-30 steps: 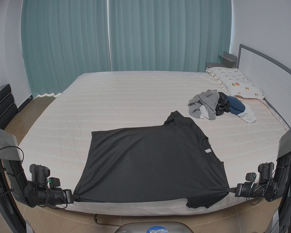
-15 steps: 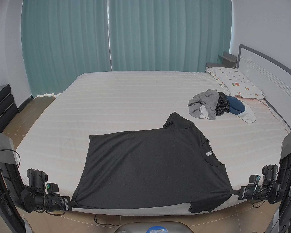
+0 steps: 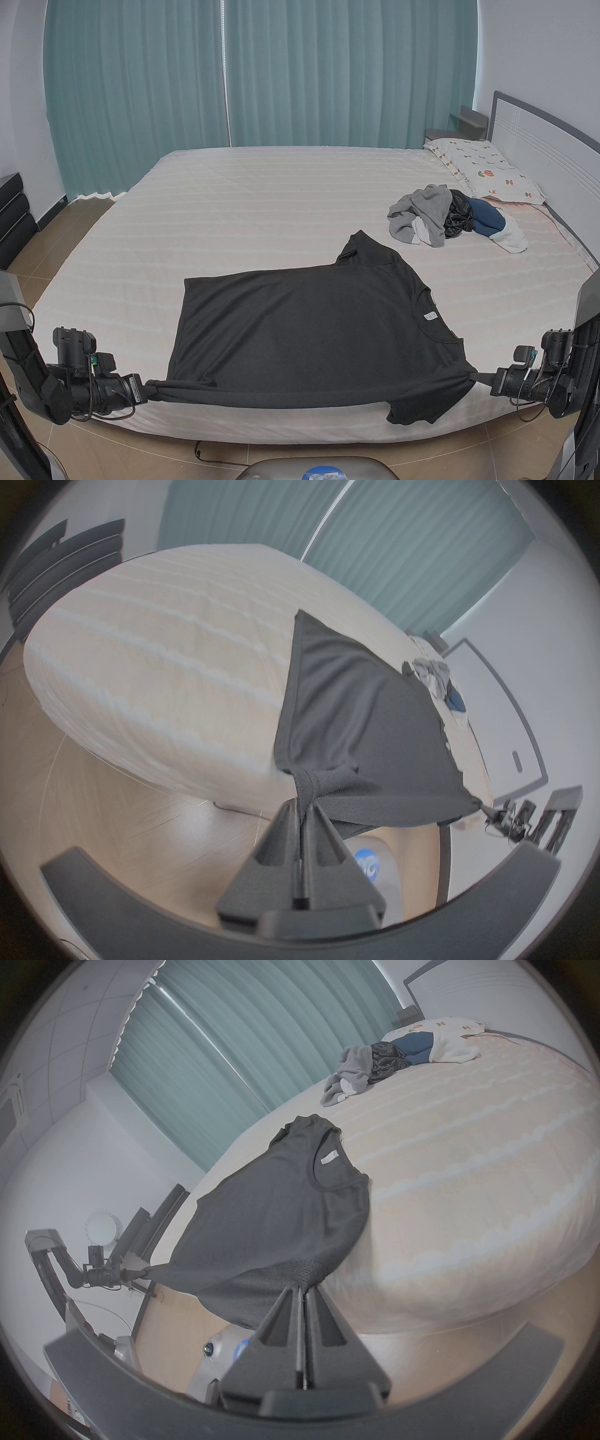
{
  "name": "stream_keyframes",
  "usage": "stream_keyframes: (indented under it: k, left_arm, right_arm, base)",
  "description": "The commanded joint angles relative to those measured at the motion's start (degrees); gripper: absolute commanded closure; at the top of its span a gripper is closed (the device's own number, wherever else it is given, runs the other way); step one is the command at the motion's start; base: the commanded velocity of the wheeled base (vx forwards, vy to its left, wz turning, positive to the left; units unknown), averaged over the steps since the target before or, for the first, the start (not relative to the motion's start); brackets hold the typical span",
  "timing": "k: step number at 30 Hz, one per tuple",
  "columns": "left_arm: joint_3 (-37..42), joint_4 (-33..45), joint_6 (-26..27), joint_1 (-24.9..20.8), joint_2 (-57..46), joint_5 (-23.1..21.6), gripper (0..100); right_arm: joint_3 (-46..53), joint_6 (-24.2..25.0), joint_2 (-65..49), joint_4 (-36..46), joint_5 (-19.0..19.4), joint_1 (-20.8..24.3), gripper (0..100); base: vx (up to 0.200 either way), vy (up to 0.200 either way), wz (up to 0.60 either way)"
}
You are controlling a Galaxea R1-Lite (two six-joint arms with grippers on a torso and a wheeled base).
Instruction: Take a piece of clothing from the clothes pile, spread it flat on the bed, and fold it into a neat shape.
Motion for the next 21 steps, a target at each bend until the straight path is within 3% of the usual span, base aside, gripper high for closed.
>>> stream_keyframes:
  k: [1, 6, 9, 21]
  left_arm:
    - [-4.69, 0.04, -4.16, -1.50, -0.42, 2.29, 100]
    - [-9.26, 3.65, -9.61, -2.55, -0.51, 3.96, 100]
    - [-11.19, 6.55, -10.93, -3.08, -0.86, 3.96, 100]
    - [-22.00, 19.73, -19.02, -3.87, -2.00, 4.14, 100]
  right_arm:
    - [-4.26, 1.56, -0.48, 0.17, 0.14, 1.67, 100]
    - [-9.27, 6.92, -1.80, 0.87, 0.05, 3.07, 100]
    - [-11.38, 7.71, -2.50, 2.54, 0.05, 3.51, 100]
    - [-23.16, 11.14, -8.92, 19.94, 0.05, 3.95, 100]
  base:
    - [0.000, 0.000, 0.00]
    - [0.000, 0.000, 0.00]
    - [0.000, 0.000, 0.00]
    - [0.000, 0.000, 0.00]
